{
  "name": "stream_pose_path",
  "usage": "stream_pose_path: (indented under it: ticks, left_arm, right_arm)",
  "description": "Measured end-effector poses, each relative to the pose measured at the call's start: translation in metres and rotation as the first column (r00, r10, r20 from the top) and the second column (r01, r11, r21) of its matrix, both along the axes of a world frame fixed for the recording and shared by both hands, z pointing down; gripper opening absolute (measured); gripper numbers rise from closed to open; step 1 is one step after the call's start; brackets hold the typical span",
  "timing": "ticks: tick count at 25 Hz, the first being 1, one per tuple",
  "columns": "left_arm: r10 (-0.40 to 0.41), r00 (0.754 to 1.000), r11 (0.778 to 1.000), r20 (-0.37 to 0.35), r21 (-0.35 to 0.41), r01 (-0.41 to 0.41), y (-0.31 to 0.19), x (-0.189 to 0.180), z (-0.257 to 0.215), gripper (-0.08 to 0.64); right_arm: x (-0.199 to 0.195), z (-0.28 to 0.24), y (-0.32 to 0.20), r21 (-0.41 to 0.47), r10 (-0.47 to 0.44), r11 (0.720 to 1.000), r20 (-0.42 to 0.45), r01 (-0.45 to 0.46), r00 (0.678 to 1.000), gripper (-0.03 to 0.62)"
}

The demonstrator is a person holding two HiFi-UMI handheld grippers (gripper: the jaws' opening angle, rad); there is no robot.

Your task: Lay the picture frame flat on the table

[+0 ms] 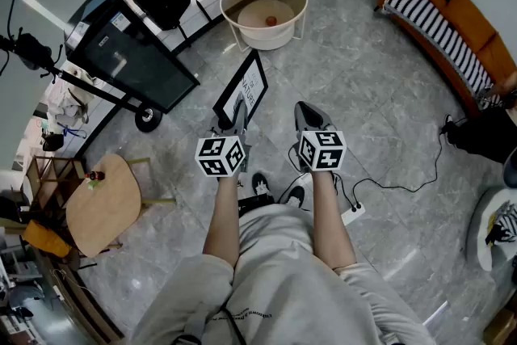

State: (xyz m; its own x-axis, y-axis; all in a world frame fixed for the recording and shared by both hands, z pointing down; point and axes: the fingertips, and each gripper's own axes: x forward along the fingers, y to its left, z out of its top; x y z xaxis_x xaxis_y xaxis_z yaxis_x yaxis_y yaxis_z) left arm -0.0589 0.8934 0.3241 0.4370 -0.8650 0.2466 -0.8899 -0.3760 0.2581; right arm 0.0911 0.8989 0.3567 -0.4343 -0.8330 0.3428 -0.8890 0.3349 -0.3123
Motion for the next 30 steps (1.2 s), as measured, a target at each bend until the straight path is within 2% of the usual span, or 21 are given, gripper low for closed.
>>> stream_pose_path:
  ticks: [4, 9, 12, 15, 17, 20, 25, 30]
  left_arm:
    - [0.009, 1.000, 1.000, 0.009, 0.004, -0.009, 0.024, 0.008, 0.003, 0.026]
    - [0.003, 1.000, 1.000, 0.003, 0.004, -0.003, 0.026, 0.011, 0.008, 0.026]
    - [0.005, 1.000, 1.000, 0.007, 0.012, -0.005, 0.018, 0.016, 0.007, 0.026]
    - [0.006, 1.000, 1.000, -0.003, 0.016, -0.006, -0.008, 0.017, 0.008, 0.026]
    - [0.011, 0.999, 1.000, -0.031, 0.012, -0.010, -0.030, 0.021, 0.008, 0.026]
    - [0.061, 0.996, 0.998, -0.059, 0.015, -0.060, -0.070, 0.039, 0.003, 0.026]
    - [0.136, 0.989, 0.990, -0.064, 0.042, -0.134, -0.133, 0.067, -0.013, 0.027]
    - [0.148, 0.988, 0.989, -0.048, 0.030, -0.147, -0.193, 0.045, -0.015, 0.028]
  right_arm:
    - [0.006, 0.005, 0.015, 0.003, -0.008, 1.000, 0.019, 0.008, 1.000, 0.037]
    - [0.008, 0.013, 0.015, 0.003, -0.026, 1.000, 0.011, 0.026, 1.000, 0.037]
    - [0.015, 0.005, 0.003, 0.026, -0.018, 1.000, 0.069, 0.016, 0.997, 0.037]
    - [0.016, -0.001, -0.016, 0.035, -0.025, 0.999, 0.135, 0.021, 0.991, 0.037]
    - [0.019, -0.001, -0.029, 0.022, -0.015, 1.000, 0.144, 0.012, 0.989, 0.037]
    - [0.028, -0.006, -0.055, 0.009, 0.016, 1.000, 0.170, -0.017, 0.985, 0.037]
    - [0.041, -0.017, -0.111, 0.025, 0.021, 0.999, 0.138, -0.025, 0.990, 0.037]
    - [0.019, -0.012, -0.166, 0.015, -0.011, 1.000, 0.170, 0.009, 0.985, 0.037]
